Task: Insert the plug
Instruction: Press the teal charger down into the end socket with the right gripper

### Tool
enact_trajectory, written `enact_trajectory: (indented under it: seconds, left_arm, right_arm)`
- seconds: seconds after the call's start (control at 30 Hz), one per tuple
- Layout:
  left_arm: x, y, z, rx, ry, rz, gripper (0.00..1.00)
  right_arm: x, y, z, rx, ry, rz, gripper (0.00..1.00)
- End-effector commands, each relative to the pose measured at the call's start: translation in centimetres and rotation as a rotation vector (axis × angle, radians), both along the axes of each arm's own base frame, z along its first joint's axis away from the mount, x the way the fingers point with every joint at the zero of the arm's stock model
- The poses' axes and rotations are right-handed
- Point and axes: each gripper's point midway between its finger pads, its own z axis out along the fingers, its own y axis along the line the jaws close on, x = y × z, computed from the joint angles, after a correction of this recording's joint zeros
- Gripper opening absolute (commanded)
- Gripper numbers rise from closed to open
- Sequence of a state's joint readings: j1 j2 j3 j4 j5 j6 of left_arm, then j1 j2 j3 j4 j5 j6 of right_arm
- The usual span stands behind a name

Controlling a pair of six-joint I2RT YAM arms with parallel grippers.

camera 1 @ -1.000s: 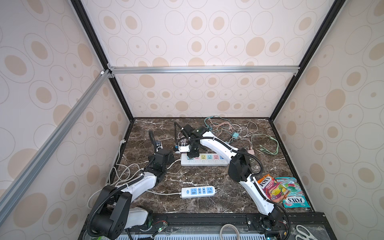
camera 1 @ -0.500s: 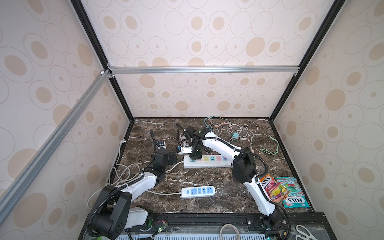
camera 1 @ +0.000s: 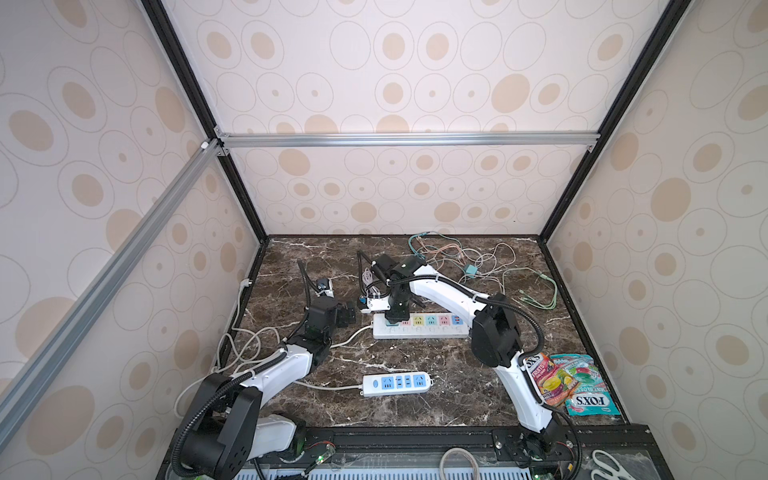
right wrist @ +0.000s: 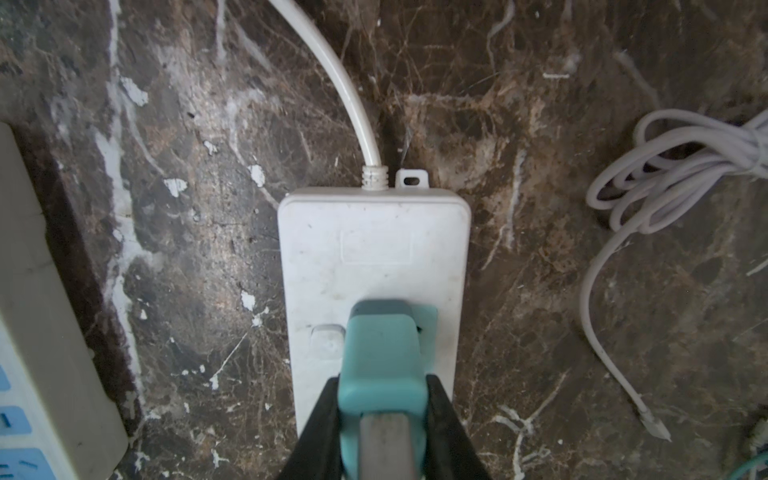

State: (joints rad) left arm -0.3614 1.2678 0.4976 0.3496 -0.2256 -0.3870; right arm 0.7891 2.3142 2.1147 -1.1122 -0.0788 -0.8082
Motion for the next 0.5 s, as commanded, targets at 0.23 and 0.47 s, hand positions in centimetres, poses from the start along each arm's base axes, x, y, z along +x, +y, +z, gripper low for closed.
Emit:
enact_trajectory:
  seconds: [0.23,0.47]
  left_arm:
    - [0.5,0.8,0.2,0.044,0.018,0.053,0.98]
    - [0.6,1.4,-0.3,0.066,0.047,0.090,0.98]
  right_arm:
    - [-1.5,-2.2,-0.1,-0.049,0.041,-0.038,0.49]
    - [-2.6,-2.9,1.8,0.008,0.038,-0.128,0.71]
